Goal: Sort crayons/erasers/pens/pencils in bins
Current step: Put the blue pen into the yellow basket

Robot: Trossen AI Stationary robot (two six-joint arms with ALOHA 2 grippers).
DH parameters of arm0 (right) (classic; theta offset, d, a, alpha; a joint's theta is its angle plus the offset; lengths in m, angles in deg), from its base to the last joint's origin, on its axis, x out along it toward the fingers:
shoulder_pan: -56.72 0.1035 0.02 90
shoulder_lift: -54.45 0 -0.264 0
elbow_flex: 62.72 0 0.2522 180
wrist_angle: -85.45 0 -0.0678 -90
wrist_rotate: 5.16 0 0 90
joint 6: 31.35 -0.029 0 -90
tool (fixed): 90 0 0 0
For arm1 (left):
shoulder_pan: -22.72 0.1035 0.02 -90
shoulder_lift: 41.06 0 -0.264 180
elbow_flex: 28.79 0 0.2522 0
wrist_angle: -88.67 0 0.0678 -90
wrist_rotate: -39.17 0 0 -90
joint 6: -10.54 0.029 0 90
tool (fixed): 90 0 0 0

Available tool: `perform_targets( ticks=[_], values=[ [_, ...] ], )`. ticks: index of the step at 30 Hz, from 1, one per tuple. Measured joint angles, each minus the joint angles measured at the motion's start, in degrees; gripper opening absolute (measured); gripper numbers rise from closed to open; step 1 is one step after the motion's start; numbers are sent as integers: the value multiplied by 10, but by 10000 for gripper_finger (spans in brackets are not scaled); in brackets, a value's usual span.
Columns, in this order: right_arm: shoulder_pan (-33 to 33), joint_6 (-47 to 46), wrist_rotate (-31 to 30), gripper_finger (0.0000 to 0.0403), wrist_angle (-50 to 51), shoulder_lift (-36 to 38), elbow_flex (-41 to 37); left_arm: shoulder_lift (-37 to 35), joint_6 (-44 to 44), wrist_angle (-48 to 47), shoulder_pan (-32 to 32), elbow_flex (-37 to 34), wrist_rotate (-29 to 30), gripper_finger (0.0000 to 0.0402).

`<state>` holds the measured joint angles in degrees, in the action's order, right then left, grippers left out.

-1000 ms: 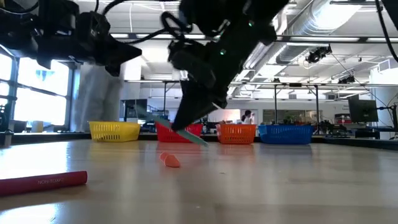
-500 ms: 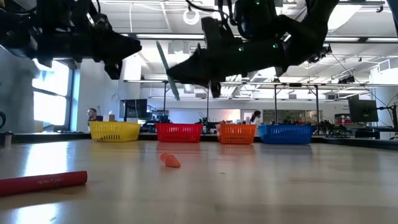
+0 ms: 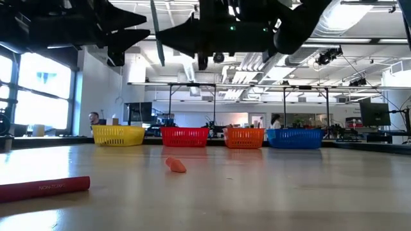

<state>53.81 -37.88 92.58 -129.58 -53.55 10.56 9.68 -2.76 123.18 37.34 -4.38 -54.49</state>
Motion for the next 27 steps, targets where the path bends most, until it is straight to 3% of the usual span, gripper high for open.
perform_targets(
  ticks=[8, 19, 23, 27],
  values=[
    [-21, 16, 49, 1, 19, 0, 19, 12, 9, 47, -24, 4, 20, 157],
    [-31, 31, 73, 1, 18, 0, 19, 96, 68, 46, -42, 75, 45, 151],
    [-31, 38, 73, 2, 18, 0, 19, 102, 80, 48, -42, 85, 38, 111],
    [-31, 39, 74, 20, 14, 0, 20, 102, 80, 55, -43, 89, 26, 43]
  ],
)
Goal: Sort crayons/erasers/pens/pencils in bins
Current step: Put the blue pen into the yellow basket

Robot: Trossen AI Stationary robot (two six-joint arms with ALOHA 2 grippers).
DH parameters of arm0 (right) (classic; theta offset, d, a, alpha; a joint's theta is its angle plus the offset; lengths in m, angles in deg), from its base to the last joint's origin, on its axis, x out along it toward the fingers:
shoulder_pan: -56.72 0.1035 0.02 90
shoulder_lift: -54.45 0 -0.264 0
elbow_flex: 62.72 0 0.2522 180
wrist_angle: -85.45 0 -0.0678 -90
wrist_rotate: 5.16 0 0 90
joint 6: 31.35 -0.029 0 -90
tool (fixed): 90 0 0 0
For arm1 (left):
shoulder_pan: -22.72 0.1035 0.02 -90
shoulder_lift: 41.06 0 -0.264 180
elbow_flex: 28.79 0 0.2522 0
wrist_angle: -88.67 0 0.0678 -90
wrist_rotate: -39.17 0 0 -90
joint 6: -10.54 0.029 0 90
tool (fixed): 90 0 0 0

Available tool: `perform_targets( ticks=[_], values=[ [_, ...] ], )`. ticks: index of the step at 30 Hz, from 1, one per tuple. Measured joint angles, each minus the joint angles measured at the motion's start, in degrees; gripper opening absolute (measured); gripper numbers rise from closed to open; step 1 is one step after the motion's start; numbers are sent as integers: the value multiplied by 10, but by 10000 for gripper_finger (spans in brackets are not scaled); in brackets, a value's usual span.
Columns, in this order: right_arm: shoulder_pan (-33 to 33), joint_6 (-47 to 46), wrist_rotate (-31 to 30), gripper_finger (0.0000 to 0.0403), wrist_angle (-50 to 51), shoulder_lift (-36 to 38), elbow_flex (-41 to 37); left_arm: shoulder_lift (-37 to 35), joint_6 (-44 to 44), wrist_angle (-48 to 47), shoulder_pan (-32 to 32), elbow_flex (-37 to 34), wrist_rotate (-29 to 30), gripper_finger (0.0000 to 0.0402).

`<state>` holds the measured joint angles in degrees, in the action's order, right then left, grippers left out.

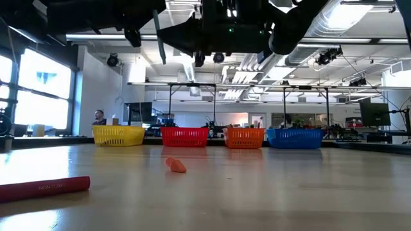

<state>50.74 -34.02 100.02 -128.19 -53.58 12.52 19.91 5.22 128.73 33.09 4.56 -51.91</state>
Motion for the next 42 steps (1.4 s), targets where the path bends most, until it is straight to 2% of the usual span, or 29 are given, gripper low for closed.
perform_targets(
  ticks=[3, 9, 17, 22, 29, 35, 42],
  values=[
    [0, -14, -1, 38, 1, 0, 0, 0, 0, 0, 1, 0, 4, 12],
    [0, -18, -3, 87, 13, 0, 1, 0, 0, -3, 0, 0, 27, 9],
    [-1, -33, -64, 188, 45, 0, 2, -6, 0, -25, 20, 0, 33, 8],
    [-4, -33, -80, 232, 74, -2, 0, -34, 10, -65, 41, 12, 36, 8],
    [-11, -22, -92, 243, 94, -1, 0, -80, 44, -216, 67, 60, 45, 8],
    [-12, 8, -92, 243, 99, -1, 0, -99, 56, -299, 99, 91, 51, 8],
    [-12, 15, -92, 234, 129, -1, 0, -99, 28, -458, 179, 131, 152, 8]
  ],
)
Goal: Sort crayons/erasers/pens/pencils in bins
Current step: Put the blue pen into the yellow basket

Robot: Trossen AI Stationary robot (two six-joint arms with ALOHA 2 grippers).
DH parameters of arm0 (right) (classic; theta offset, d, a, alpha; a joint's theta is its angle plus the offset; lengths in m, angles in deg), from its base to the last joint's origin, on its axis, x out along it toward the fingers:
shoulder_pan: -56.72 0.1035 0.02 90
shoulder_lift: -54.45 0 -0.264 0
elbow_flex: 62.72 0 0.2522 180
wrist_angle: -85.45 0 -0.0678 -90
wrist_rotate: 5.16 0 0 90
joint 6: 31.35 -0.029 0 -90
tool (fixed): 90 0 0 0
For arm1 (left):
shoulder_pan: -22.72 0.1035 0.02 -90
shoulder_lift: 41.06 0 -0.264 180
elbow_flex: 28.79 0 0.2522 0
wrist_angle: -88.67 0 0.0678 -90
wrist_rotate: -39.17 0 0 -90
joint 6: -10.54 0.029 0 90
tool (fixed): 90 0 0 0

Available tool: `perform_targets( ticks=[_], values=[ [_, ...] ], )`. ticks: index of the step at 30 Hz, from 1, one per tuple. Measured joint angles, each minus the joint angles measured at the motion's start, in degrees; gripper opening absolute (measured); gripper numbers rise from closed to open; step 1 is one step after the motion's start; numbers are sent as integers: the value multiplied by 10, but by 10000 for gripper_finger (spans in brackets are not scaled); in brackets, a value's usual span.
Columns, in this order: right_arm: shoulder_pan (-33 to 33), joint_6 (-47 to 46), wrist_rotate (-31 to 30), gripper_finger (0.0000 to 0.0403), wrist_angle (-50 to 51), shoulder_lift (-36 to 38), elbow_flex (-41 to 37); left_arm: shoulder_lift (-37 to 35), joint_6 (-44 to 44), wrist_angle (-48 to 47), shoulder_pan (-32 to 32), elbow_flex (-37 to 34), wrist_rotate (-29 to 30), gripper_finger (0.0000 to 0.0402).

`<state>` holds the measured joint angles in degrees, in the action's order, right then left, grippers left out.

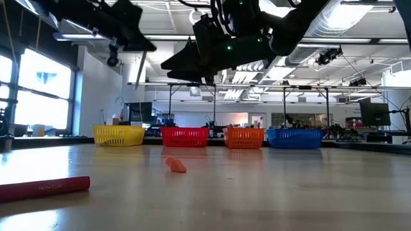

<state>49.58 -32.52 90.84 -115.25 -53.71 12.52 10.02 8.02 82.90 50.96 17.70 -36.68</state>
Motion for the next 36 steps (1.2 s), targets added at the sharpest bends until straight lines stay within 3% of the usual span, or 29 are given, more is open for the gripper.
perform_targets(
  ticks=[3, 8, 13, 18, 22, 36],
  values=[
    [1, 1, 0, 206, 12, 0, 0, 20, -22, -87, 47, 30, 44, 8],
    [2, 7, 7, 133, 12, 0, 0, 76, -32, -166, 122, 66, 56, 8],
    [4, 13, 10, 61, 15, 1, 0, 153, -53, -184, 170, 80, 63, 8],
    [8, 21, 11, 9, 17, 1, 0, 213, -85, -202, 195, 99, 113, 9],
    [10, 32, 11, 7, 20, 1, 0, 240, -88, -203, 201, 110, 145, 10],
    [12, 42, 11, 11, 21, 1, -1, 270, -134, -241, 198, 114, 159, 31]
  ],
)
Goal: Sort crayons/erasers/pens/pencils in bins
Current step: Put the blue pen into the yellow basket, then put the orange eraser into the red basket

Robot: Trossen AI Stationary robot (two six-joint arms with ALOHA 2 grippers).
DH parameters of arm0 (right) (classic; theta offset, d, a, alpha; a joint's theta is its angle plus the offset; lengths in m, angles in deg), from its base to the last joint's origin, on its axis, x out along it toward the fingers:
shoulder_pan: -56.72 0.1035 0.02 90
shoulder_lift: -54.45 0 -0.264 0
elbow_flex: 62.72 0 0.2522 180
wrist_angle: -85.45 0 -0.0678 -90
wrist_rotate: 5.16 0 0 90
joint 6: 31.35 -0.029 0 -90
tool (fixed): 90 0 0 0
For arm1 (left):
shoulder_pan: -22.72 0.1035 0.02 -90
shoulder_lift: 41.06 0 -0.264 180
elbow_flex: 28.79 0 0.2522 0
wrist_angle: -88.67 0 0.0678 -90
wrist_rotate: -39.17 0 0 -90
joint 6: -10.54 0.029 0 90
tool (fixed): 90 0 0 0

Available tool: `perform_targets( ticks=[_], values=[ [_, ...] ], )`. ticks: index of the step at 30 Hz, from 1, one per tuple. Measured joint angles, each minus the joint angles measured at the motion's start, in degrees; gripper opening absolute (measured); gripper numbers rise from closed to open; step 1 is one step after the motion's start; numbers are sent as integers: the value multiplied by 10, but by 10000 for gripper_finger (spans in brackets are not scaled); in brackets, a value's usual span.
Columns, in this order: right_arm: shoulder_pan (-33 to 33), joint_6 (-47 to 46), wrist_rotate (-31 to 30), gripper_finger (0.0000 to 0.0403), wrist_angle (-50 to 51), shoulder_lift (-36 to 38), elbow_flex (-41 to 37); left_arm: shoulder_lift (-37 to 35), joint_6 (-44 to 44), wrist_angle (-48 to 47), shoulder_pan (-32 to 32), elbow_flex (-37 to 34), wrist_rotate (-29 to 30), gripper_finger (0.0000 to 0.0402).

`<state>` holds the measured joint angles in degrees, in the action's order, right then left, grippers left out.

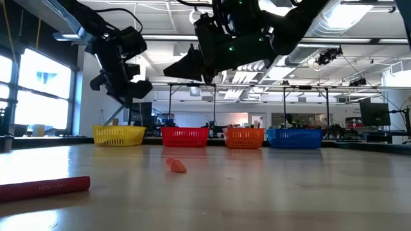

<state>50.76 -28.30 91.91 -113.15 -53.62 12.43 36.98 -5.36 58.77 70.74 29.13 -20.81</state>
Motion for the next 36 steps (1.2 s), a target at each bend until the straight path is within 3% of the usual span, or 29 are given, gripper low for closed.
perform_targets(
  ticks=[10, 14, 17, 20, 25, 30, 36],
  values=[
    [0, -8, 4, 11, 0, 0, 0, -13, 25, -6, -23, 0, -19, 91],
    [1, -43, 4, 11, 6, 1, 0, -40, 46, -6, -53, 0, 10, 104],
    [14, -56, -5, 11, 31, 11, 0, -73, 56, -2, -86, -2, 15, 94],
    [43, -42, -52, 11, 87, 32, 1, -113, 63, 12, -129, -12, 10, 70],
    [99, -62, -127, 11, 199, 62, 2, -195, 76, 123, -207, -78, -32, 23],
    [166, -156, -156, 11, 324, 87, 2, -267, 86, 242, -279, -157, -131, 3],
    [261, -298, -177, 13, 496, 102, 8, -307, 87, 304, -360, -214, -191, 1]
  ],
)
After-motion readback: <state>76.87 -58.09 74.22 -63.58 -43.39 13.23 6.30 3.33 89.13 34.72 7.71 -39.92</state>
